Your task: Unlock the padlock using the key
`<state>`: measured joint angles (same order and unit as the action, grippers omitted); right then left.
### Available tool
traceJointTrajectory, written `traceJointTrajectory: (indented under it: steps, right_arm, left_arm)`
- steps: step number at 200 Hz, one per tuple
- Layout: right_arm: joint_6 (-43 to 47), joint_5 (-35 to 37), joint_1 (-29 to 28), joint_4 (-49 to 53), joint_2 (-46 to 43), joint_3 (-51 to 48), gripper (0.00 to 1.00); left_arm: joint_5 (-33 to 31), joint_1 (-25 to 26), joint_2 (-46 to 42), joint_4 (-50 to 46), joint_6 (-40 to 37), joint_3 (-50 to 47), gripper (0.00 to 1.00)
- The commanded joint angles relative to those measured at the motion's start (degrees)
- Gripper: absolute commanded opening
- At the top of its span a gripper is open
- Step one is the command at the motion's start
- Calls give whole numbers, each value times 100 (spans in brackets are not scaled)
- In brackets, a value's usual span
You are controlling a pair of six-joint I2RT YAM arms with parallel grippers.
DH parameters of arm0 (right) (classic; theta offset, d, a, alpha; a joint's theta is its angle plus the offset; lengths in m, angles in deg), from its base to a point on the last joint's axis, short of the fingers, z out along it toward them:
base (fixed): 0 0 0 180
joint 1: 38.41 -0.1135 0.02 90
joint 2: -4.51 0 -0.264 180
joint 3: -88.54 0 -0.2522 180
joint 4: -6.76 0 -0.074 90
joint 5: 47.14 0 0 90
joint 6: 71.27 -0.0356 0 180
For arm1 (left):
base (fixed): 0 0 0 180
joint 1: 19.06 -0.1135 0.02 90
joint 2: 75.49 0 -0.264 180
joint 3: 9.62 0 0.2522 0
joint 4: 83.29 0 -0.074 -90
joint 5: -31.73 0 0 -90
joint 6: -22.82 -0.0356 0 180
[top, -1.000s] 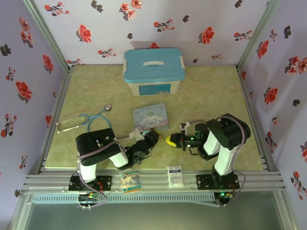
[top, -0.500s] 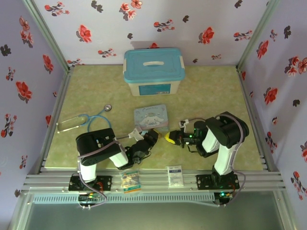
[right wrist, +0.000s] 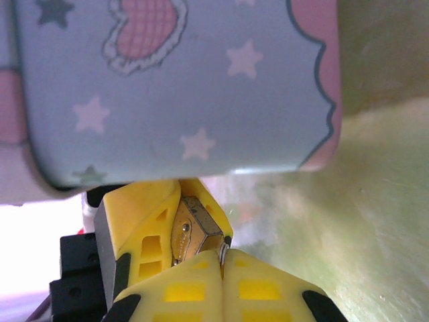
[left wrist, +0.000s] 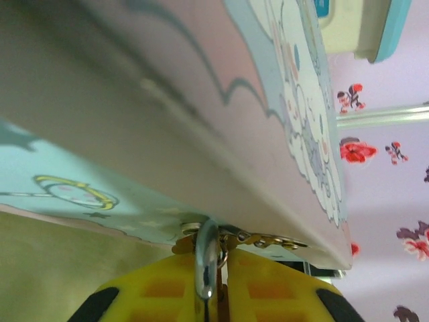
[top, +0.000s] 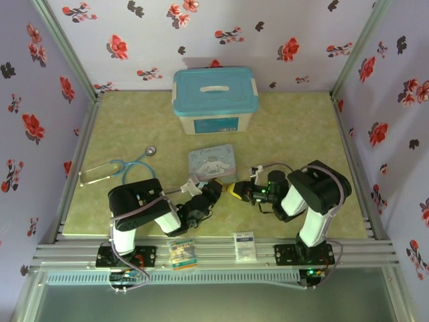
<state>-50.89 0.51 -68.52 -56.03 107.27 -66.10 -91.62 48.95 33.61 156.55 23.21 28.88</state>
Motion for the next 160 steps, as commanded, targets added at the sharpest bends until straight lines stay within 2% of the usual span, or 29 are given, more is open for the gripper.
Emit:
traceJointTrajectory:
  steps: [1,19,57,95,108,120,136,160]
  right_arm:
    - [35,810,-585,-229,-143,39,0]
    - [46,1280,-610,-278,-5,-239,0]
    - [91,1568,-775,-282,-114,-506,0]
    - [180,2107,-1138,-66,-545,-684,0]
    - [348,2436,-1344,489,-821,-654,0]
    - [423,2669,-1472,1009,-1064,-607,0]
    - [142,2729,-1450,1091,-1266,-622,0]
    - [-479,2479,-1350,884,-1277,-583,0]
  left_arm:
    - [1198,215,309,132,453,315,6]
    - [1148,211,400,119,446,279,9]
    - [1095,208,655,119,516,243,25]
    - [973,202,666,107,394,108,27]
    - [966,174,689,113,383,74,26]
    - [970,151,701,119,368,65,21]
    - [970,151,671,127,366,25,18]
    - [903,143,541,137,313,-56,22]
